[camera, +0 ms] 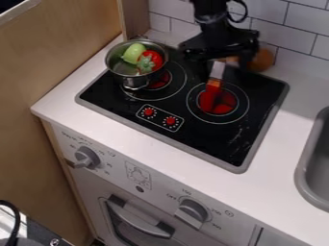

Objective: MOVE THE CLEANING SPONGE FROM RIGHT BURNER TO THE BOTTOM OF LEFT BURNER

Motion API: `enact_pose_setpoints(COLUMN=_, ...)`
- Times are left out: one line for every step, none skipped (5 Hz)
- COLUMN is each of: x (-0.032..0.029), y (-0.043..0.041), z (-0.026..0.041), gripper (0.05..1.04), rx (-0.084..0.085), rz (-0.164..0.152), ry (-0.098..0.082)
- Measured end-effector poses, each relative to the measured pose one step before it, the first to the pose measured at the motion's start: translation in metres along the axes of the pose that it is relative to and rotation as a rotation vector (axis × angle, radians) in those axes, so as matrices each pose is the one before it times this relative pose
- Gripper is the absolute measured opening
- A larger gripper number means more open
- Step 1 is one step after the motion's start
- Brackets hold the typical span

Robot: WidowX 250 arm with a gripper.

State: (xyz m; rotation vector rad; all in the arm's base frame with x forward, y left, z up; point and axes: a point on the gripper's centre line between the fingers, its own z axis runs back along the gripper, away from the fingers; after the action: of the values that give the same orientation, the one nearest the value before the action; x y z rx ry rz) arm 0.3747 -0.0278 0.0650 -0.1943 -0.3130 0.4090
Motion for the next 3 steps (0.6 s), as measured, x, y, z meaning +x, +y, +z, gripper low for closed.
enact_pose_setpoints(x=-0.00053, y=0.00245, z=-0.00501, gripper=0.999, rx=0.0166, rz=-0.0193, ry=-0.0354)
enact_pose_setpoints(x=0.00211, y=0.00484, z=-0.0058, gripper=0.999, rx=0.015, rz=-0.0207, ry=-0.0319)
enact_pose_setpoints(x=0.00137, y=0.00334, z=0.00001, gripper=0.957, rx=-0.0021, rz=-0.029, ry=-0.0004)
